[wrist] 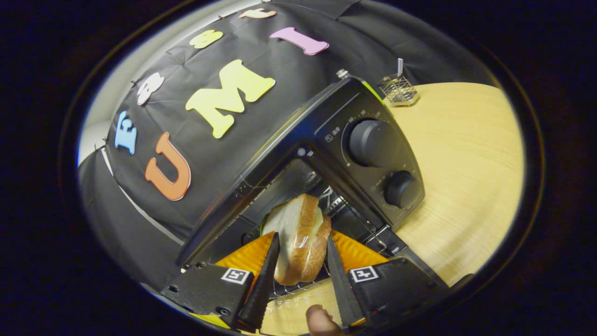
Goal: Open the toaster oven, put the food inside, and close the toaster oven door.
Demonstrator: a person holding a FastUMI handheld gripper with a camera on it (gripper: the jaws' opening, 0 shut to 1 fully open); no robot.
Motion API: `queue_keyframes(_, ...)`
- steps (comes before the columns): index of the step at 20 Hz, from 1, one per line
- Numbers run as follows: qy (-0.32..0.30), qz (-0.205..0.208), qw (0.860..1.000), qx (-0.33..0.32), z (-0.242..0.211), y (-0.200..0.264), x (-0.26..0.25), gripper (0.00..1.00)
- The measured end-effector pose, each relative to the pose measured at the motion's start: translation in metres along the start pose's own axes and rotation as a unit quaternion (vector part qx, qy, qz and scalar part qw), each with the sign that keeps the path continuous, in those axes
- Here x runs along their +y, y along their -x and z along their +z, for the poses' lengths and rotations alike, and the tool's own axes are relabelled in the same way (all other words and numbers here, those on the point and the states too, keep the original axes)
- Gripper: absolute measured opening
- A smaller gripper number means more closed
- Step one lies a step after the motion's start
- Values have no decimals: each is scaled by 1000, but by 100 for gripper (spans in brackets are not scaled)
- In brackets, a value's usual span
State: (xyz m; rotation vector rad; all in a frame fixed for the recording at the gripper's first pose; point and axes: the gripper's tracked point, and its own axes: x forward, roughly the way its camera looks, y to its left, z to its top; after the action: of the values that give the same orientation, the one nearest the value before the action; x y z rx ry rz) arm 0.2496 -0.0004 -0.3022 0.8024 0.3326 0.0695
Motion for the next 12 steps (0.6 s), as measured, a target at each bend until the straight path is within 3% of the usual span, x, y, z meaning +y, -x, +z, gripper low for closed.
queue_keyframes(4,-15,30,999,23,-7,-3,11,64)
queue_keyframes(6,-44,40,998,33,-9,1,11,70)
queue_keyframes(10,-63,46,996,47,-8,11,3,70)
queue_keyframes(12,-90,68,992,62,-8,20,9,70)
